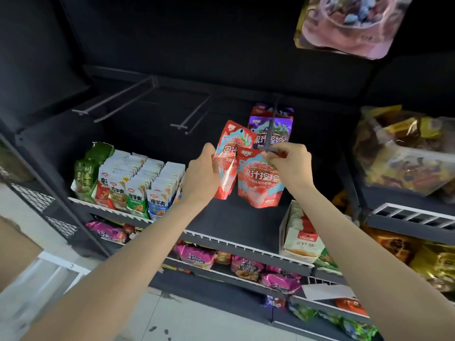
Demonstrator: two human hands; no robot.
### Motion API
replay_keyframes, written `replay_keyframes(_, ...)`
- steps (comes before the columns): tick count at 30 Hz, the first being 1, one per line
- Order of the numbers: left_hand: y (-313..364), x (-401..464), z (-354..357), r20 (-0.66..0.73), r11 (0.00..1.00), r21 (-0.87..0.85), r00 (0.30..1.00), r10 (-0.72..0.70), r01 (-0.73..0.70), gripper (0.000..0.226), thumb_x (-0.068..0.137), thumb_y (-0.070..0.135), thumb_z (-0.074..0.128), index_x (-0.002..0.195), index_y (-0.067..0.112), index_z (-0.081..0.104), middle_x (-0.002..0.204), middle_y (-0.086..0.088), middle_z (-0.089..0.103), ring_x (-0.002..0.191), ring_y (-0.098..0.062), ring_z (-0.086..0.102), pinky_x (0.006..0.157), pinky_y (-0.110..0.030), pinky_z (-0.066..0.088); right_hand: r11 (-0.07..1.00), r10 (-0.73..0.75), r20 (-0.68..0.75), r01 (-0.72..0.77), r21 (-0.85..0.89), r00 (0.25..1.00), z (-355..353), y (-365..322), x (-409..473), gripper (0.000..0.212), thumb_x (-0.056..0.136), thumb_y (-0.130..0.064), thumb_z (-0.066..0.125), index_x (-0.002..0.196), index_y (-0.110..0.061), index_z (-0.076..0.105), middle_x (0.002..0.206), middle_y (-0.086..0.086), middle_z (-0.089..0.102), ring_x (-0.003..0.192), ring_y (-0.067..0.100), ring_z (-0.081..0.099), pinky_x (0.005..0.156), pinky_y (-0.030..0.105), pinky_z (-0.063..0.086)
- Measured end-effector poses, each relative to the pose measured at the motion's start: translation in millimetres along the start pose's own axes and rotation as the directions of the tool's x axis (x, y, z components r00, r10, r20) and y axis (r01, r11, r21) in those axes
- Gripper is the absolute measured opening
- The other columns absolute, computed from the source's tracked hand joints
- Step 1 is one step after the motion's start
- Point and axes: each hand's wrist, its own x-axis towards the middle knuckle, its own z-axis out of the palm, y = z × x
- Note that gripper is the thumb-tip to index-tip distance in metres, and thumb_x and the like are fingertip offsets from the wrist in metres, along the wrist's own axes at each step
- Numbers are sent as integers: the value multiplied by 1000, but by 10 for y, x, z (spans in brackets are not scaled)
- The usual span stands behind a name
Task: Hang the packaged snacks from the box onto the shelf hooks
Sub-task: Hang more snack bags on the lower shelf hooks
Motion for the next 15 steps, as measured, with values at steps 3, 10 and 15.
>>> replay_keyframes(3,16,22,13,-8,1000,-7,1000,-13,13,11,99,16,44,90,11,37,70,-1,54,58,-20,53,46,-29,35,1000,-27,28,27,-5,999,13,-12,32,18,87,-14,68,103,-7,72,84,-4,61,72,3,53,61,12,38)
replay_keyframes(10,22,1,31,-5,999,-21,1000,-27,26,13,99,18,44,91,10,37,80,-2,57,65,-16,57,48,-24,38,999,-50,71,50,0,996,62,-18,38,9,88,-15,66,93,-8,67,84,-4,59,65,-1,51,58,13,38)
replay_keyframes(15,6,22,5,-27,1000,-19,999,-21,21,12,99,15,43,89,12,36,72,2,51,61,-15,53,47,-24,35,952,120,236,-179,249,964,-51,1,144,6,84,-12,70,81,-17,68,89,-2,68,87,14,67,77,31,56)
